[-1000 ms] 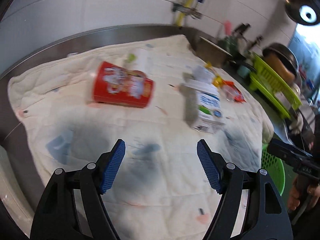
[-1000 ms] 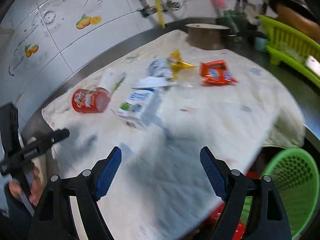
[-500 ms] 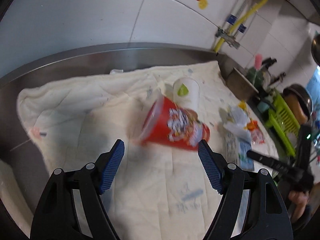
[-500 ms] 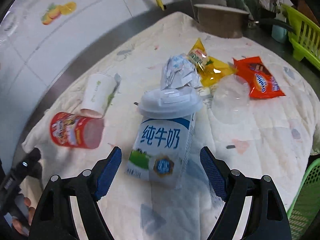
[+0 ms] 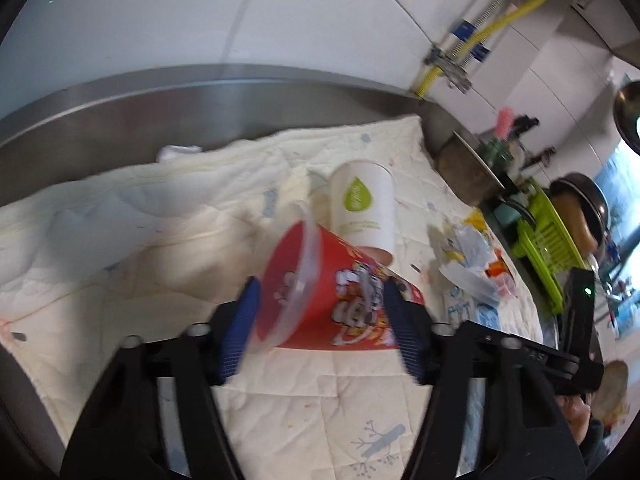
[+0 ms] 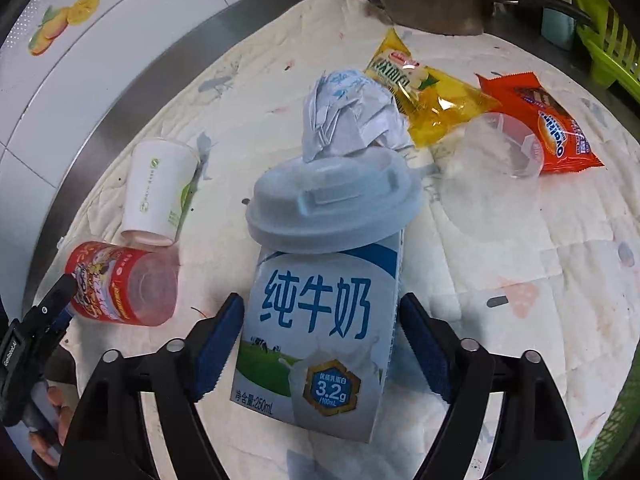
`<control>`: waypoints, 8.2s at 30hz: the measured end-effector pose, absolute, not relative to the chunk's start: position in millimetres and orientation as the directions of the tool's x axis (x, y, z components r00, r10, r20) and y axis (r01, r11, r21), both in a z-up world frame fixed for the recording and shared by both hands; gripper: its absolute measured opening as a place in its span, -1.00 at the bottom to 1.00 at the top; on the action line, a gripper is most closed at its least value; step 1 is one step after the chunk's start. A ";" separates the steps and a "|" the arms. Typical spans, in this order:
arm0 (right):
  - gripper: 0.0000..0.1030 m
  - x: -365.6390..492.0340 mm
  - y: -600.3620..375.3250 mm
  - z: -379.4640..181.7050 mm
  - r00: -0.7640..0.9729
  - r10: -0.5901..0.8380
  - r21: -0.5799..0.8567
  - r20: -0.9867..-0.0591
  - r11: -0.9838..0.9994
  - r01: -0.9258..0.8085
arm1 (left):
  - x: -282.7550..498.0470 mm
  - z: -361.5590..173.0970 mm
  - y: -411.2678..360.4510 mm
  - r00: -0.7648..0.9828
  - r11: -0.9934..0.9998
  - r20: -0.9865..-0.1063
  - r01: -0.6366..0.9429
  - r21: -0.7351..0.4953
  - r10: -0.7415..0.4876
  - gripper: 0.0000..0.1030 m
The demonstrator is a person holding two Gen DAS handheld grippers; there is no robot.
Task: Collect trash
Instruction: 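Grasp the white milk carton with the right gripper while the left grasps the red snack cup, then carry the milk carton and red cup over the green basket and release both, then grasp the orange Ovaltine wrapper with the right gripper while the left grasps the yellow snack bag, then carry the Ovaltine wrapper and yellow bag over the green basket and release both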
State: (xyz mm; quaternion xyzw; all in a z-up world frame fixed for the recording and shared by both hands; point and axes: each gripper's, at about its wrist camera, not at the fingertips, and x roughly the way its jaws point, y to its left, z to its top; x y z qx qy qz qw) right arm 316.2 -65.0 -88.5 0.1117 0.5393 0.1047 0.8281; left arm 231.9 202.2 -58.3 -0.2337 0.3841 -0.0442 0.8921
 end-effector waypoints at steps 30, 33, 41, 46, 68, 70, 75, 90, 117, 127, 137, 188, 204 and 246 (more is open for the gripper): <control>0.32 245.1 -110.4 -82.8 0.330 0.402 0.363 -0.854 0.915 -0.176 | 194.4 -55.1 146.2 0.686 0.872 -0.621 0.039 -0.487 -0.378 -0.92; 0.32 229.1 -116.3 -79.0 0.331 0.423 0.377 -0.843 0.905 -0.194 | 177.2 -49.8 136.4 0.693 0.869 -0.604 0.065 -0.491 -0.393 -0.92; 0.31 180.1 -155.6 -62.9 0.377 0.465 0.418 -0.801 0.885 -0.205 | 144.8 -42.8 118.6 0.689 0.842 -0.574 0.099 -0.530 -0.443 -0.92; 0.30 148.1 -207.9 -52.1 0.443 0.457 0.436 -0.771 0.886 -0.156 | 129.7 -29.9 92.7 0.676 0.820 -0.540 0.171 -0.547 -0.501 -0.92; 0.31 92.4 -468.5 -179.2 0.395 0.055 0.219 -0.917 0.897 0.383 | 140.5 -25.8 -163.5 0.373 0.681 -0.577 0.501 -0.534 -0.727 -0.92; 0.31 91.4 -476.3 -189.0 0.386 0.058 0.222 -0.921 0.891 0.396 | 143.2 -32.1 -183.7 0.345 0.677 -0.594 0.509 -0.532 -0.726 -0.92; 0.37 88.8 -483.1 -191.6 0.398 0.027 0.195 -0.917 0.901 0.387 | 150.1 -47.6 -228.0 0.286 0.663 -0.622 0.524 -0.535 -0.729 -0.92; 0.46 43.7 -492.0 -123.9 0.540 0.022 0.222 -0.841 0.925 0.309 | 167.4 -101.6 -318.0 0.174 0.671 -0.708 0.531 -0.518 -0.684 -0.92; 0.50 11.7 -478.4 -83.5 0.607 0.019 0.221 -0.795 0.940 0.261 | 169.7 -99.6 -306.7 0.259 0.740 -0.735 0.493 -0.458 -0.627 0.03; 0.51 47.9 -425.0 -61.0 0.629 0.075 0.210 -0.773 0.967 0.143 | 172.8 -67.1 -206.4 0.401 0.818 -0.724 0.403 -0.412 -0.562 0.05; 0.51 110.9 -353.1 -43.6 0.625 0.168 0.206 -0.763 0.979 -0.012 | 187.2 -45.2 -86.7 0.544 0.903 -0.721 0.244 -0.353 -0.429 0.06; 0.04 415.3 -243.3 -90.0 0.432 0.277 0.210 -0.858 0.958 -0.195 | 417.8 -26.1 -25.9 0.543 0.919 -0.761 0.051 -0.391 -0.355 0.31; -0.11 363.1 -266.4 -66.3 0.476 0.339 0.247 -0.812 0.937 -0.246 | 450.7 -59.2 -60.0 0.462 0.960 -0.849 0.027 -0.277 -0.258 -0.03; 0.19 103.1 -435.0 -108.1 0.491 0.004 0.078 -0.871 0.989 0.129 | 206.9 12.0 -169.3 0.433 0.745 -0.608 0.442 -0.500 -0.666 -0.54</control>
